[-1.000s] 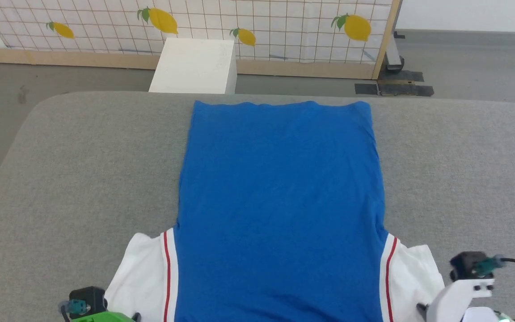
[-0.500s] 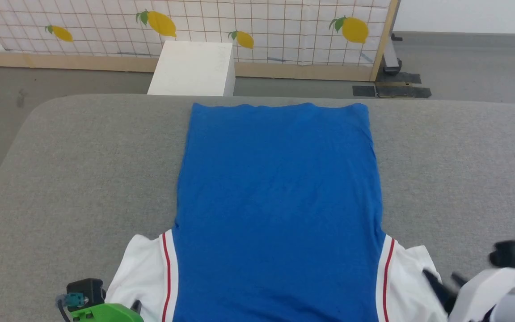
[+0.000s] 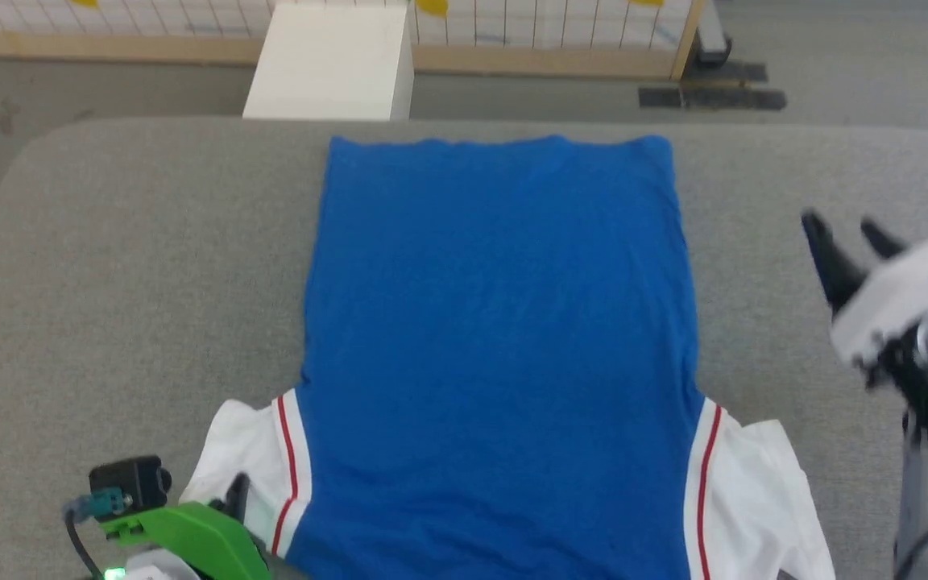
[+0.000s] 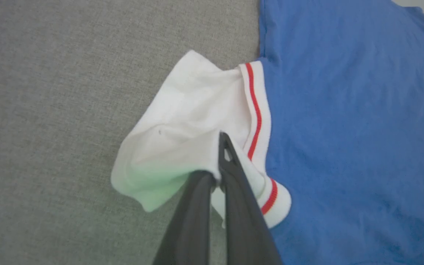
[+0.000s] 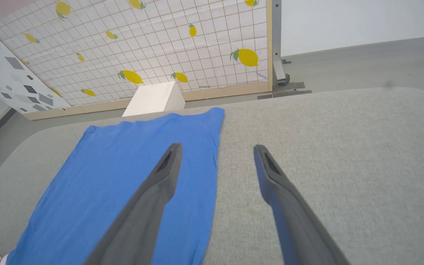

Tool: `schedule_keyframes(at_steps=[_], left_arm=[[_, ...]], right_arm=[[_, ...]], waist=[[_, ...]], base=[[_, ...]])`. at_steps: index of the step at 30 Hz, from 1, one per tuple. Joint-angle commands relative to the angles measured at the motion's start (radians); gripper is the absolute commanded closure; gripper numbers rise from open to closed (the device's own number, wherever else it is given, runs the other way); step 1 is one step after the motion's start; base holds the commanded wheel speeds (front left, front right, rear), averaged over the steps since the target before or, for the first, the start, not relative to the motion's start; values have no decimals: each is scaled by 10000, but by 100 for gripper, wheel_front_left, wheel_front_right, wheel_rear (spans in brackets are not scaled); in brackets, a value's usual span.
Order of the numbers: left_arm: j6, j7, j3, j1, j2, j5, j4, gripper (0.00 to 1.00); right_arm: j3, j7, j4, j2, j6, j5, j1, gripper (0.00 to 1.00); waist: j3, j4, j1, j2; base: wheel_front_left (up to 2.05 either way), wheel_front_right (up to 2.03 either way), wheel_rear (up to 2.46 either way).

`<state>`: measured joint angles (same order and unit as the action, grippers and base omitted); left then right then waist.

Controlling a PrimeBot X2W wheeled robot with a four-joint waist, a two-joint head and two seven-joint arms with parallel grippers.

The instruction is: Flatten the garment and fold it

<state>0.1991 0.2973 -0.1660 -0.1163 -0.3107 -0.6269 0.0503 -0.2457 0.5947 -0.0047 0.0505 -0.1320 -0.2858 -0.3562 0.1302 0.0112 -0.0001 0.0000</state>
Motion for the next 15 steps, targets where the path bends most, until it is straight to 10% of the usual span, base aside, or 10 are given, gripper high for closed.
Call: schedule_keyframes(at_steps=[1, 15], left_arm=[[68, -14, 92, 281, -83, -96, 267, 100], [-222, 105, 236, 680, -80, -690, 2288, 100]], right_arm=[[64, 87, 345, -2, 13, 355, -802, 0], [-565, 2075, 3800, 224, 13, 3957, -6703, 0]], waist=[[1157, 370, 1, 0], [4418, 1525, 1, 0]], base=[[0, 0, 0], [0, 0, 0]])
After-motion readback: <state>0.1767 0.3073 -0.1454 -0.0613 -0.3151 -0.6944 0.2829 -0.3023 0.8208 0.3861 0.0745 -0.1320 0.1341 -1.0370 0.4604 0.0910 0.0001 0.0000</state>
